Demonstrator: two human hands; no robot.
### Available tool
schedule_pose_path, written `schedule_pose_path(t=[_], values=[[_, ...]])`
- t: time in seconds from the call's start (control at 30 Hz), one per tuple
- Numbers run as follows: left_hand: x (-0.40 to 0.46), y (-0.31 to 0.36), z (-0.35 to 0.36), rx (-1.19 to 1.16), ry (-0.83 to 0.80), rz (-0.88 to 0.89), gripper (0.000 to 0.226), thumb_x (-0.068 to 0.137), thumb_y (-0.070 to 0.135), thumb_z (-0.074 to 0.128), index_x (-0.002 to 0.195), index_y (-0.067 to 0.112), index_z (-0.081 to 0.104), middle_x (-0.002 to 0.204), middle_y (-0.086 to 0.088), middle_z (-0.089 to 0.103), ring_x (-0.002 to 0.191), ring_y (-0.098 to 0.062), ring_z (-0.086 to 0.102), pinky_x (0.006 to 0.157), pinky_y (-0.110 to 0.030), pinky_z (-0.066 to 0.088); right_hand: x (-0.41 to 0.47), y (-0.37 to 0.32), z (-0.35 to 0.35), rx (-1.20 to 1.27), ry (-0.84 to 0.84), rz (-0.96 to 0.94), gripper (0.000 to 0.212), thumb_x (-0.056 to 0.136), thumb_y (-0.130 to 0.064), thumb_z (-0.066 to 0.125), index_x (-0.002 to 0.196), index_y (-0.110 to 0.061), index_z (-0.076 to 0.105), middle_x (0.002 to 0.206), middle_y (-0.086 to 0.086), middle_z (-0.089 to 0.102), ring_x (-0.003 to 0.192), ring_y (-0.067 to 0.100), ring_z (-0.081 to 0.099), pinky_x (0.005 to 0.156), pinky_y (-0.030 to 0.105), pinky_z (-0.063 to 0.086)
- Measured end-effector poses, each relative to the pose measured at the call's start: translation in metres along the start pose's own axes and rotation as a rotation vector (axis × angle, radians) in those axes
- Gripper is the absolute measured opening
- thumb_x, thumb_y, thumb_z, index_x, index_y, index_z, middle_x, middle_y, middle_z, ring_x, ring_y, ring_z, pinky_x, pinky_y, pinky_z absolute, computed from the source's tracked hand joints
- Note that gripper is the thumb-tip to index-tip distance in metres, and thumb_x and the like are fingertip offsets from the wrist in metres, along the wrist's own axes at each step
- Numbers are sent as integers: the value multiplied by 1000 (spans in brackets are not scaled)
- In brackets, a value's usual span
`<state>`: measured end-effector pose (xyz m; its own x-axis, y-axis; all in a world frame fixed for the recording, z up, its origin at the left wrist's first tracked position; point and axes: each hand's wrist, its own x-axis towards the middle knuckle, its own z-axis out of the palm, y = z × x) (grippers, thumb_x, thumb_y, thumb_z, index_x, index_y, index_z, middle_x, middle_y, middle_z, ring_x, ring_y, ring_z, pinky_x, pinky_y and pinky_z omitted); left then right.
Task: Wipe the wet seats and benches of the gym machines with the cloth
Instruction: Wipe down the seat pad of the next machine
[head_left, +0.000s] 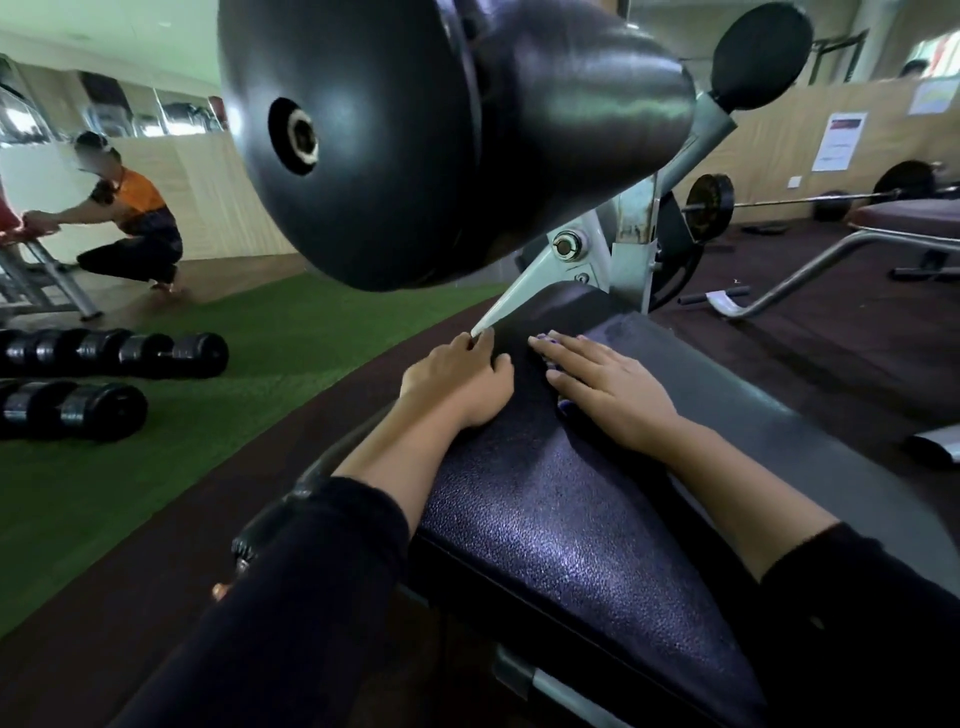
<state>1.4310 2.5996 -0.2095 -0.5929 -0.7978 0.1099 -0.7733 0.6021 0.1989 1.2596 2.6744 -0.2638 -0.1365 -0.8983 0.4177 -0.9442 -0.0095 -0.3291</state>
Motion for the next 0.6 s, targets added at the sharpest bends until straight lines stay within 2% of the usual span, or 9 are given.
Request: schedule_pose_path(t=[0.07,0.13,0.27,0.33,0.43,0.5,0.6], values=[[8,-1,5,-13,15,11,54,100,46,23,151,28,21,155,-1,30,135,-29,38,102,-43,35,7,1,3,-11,7,27,57,86,-64,19,141,-52,26,153,-17,28,143,10,20,117,38,18],[10,-2,8,-5,48,14,55,99,47,23,151,29,22,154,0,31,133,-29,40,100,-42,36,18,4,5,-13,15,31,52,90,-58,24,141,-50,28,153,-16,29,143,11,21,117,39,19],[13,-3,10,-8,60,12,54,99,49,22,151,32,22,155,3,29,131,-30,42,98,-41,37,67,14,6,7,18,22,44,95,-50,30,137,-43,42,146,-13,41,138,10,32,113,40,26],[13,-3,10,-15,56,10,55,99,51,21,151,35,20,157,6,25,133,-29,40,100,-41,36,95,28,2,-70,-39,2,40,99,-40,32,136,-37,47,143,-12,45,133,11,38,110,40,31],[13,-4,10,-25,56,8,54,99,52,20,151,38,18,157,9,23,135,-27,38,102,-41,34,119,67,-10,-94,-78,99,40,101,-34,31,139,-30,45,148,-7,40,136,15,35,113,38,27],[14,-5,10,-28,58,4,54,98,52,20,151,39,18,157,10,23,135,-26,38,102,-41,34,114,96,-15,-141,-94,145,42,103,-24,31,143,-16,39,154,-2,31,140,20,28,116,36,21],[14,-4,11,-21,48,5,54,98,52,19,151,39,17,158,9,23,135,-26,37,102,-41,34,77,117,-19,-265,-59,103,42,102,-13,32,143,-3,35,157,2,22,142,25,24,116,38,20]])
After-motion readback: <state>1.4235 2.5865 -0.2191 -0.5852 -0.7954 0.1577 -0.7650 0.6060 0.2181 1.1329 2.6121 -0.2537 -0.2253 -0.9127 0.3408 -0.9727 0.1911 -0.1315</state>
